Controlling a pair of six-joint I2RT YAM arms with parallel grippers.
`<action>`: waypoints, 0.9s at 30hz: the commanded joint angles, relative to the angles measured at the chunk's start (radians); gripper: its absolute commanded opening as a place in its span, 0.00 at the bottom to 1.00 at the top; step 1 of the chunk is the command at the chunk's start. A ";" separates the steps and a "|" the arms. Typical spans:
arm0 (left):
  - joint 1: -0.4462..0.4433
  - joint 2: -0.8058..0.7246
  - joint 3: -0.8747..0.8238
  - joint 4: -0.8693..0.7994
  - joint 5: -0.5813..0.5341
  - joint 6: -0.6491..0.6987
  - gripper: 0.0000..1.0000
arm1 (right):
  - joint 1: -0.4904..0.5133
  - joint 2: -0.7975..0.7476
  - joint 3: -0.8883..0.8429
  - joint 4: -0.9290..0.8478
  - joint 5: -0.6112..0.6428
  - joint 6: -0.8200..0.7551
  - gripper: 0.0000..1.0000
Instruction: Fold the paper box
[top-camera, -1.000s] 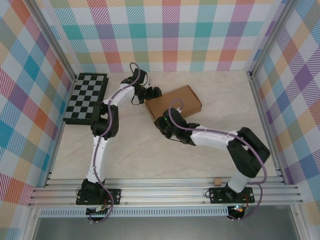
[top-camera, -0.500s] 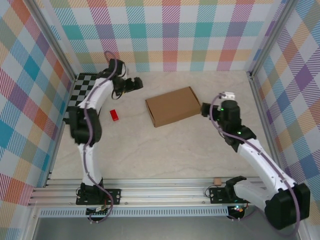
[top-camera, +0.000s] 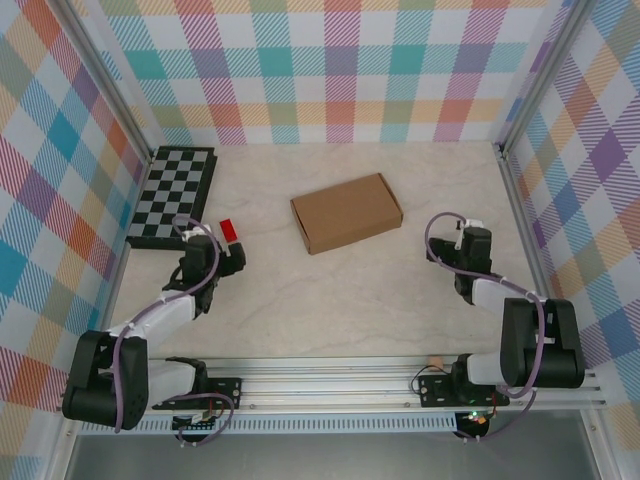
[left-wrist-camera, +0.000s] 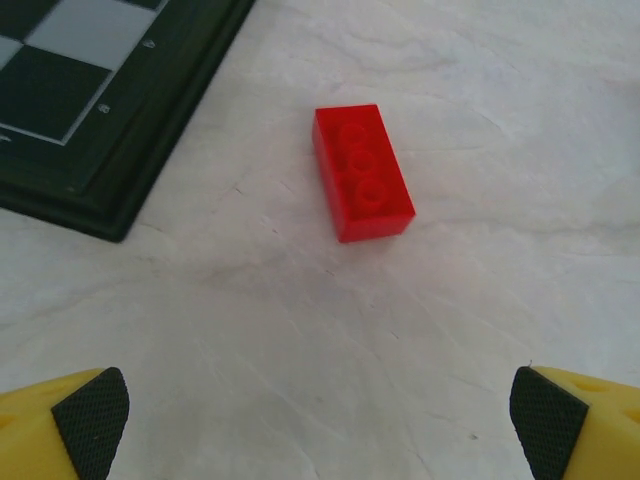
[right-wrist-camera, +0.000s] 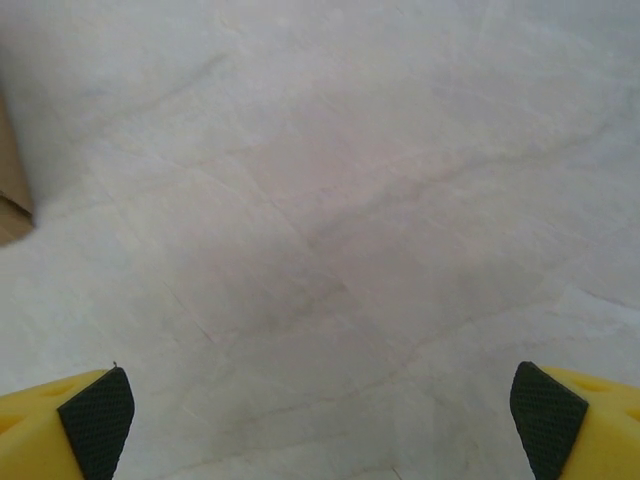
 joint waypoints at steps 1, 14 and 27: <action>0.023 0.086 -0.010 0.325 -0.070 0.098 1.00 | -0.008 0.015 -0.001 0.211 -0.110 -0.024 1.00; 0.109 0.373 0.001 0.596 0.199 0.205 1.00 | -0.003 0.166 -0.038 0.432 -0.221 -0.062 1.00; 0.083 0.376 0.021 0.558 0.163 0.218 1.00 | 0.010 0.167 -0.023 0.410 -0.218 -0.079 1.00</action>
